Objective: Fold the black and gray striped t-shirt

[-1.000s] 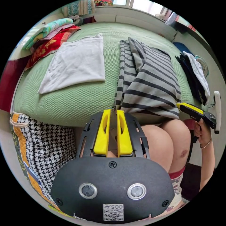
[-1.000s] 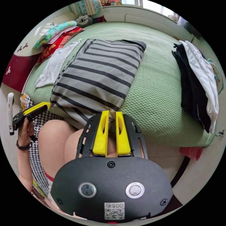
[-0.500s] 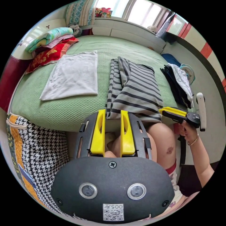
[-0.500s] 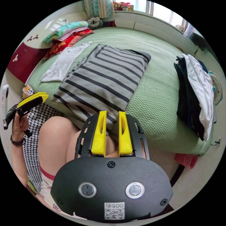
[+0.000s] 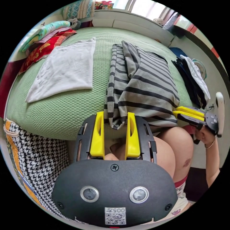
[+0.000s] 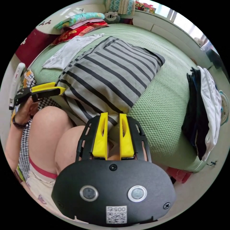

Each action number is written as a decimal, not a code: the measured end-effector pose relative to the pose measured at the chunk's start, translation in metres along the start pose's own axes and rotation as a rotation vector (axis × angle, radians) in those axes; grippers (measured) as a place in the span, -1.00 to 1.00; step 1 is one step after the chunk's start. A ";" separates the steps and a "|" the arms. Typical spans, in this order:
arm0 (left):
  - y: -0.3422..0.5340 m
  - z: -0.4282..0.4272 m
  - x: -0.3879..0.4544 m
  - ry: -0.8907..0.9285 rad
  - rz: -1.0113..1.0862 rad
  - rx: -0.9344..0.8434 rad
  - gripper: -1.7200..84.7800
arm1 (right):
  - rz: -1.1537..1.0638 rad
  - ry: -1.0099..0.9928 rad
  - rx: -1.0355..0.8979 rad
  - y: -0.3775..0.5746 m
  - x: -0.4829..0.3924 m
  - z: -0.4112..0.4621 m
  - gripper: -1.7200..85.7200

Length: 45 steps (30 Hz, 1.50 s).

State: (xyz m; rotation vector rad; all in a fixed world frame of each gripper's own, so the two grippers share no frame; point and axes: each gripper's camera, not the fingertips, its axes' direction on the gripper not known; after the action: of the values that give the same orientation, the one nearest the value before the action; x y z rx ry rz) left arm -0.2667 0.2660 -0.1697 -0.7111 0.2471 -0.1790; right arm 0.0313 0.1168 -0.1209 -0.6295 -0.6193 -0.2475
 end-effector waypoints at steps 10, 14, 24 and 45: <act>-0.009 -0.001 0.025 -0.049 0.023 -0.039 -0.69 | 0.271 -0.146 0.208 -0.084 0.115 -0.038 -0.68; -0.013 0.001 0.029 -0.029 0.015 -0.057 -0.71 | 0.326 -0.111 0.186 -0.119 0.130 -0.019 -0.66; -0.018 -0.001 0.044 0.018 0.020 -0.067 -0.83 | 0.266 0.001 0.210 -0.117 0.083 -0.017 -0.84; 0.055 -0.224 0.199 0.192 0.253 0.329 -0.85 | 0.219 0.347 0.499 -0.015 0.017 -0.289 -0.98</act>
State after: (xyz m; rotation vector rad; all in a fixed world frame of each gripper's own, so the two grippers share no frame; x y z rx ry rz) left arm -0.1357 0.1190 -0.4018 -0.3310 0.4758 -0.0435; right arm 0.1724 -0.0736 -0.2871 -0.1609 -0.2549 0.0095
